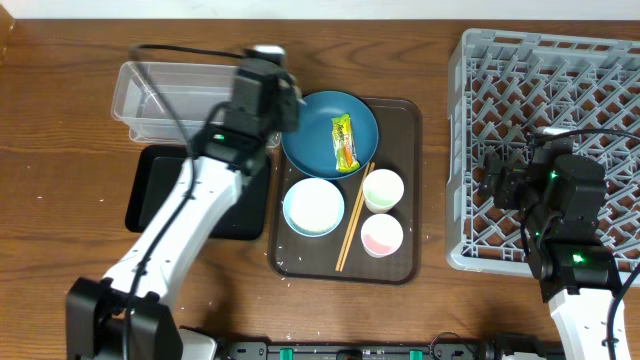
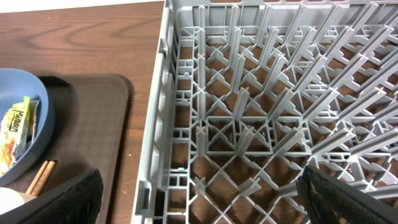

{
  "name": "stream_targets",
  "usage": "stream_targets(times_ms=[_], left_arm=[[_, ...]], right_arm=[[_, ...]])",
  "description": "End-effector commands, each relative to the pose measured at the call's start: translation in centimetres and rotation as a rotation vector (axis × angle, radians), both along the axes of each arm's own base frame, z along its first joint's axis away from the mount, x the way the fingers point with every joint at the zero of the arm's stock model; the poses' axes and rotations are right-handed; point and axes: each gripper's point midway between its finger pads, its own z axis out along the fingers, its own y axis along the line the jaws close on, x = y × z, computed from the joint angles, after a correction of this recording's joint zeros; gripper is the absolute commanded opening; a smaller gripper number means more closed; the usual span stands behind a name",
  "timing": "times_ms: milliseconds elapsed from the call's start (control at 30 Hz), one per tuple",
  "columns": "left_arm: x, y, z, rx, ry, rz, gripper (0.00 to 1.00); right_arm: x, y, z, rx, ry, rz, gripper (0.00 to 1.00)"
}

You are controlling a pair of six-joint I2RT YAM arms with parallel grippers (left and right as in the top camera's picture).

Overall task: Sort waste into correct bins and load items into the dishwasher rack
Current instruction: 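Carry the tissue with the left gripper and drop it into the clear bin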

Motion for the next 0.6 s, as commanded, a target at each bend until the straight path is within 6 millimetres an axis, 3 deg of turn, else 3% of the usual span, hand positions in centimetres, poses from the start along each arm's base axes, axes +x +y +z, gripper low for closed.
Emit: stream_targets(times_ms=[0, 67, 100, 167, 267, 433, 567], left_arm=[[1.5, 4.3, -0.7, 0.05, -0.004, 0.126, 0.06], [2.2, 5.9, -1.3, 0.051, -0.001, 0.163, 0.08], [2.5, 6.6, -1.8, 0.052, 0.006, 0.179, 0.13], [2.8, 7.4, -2.6, 0.05, 0.02, 0.193, 0.37], [3.0, 7.1, -2.1, 0.027, 0.005, 0.173, 0.45], [2.4, 1.3, 0.1, -0.094, -0.033, -0.029, 0.49], [1.1, -3.6, -1.6, -0.102, 0.017, -0.147, 0.49]], right_arm=[[0.3, 0.6, 1.0, -0.003, -0.022, 0.022, 0.99], [0.3, 0.6, 1.0, -0.003, -0.022, 0.022, 0.99], [0.3, 0.6, 1.0, -0.002, -0.022, 0.021, 0.99], [0.3, 0.6, 1.0, -0.003, -0.022, 0.022, 0.99], [0.3, 0.6, 1.0, -0.003, -0.022, 0.022, 0.99], [0.3, 0.6, 1.0, -0.003, -0.022, 0.022, 0.99], [0.3, 0.6, 1.0, -0.003, -0.022, 0.022, 0.99]])
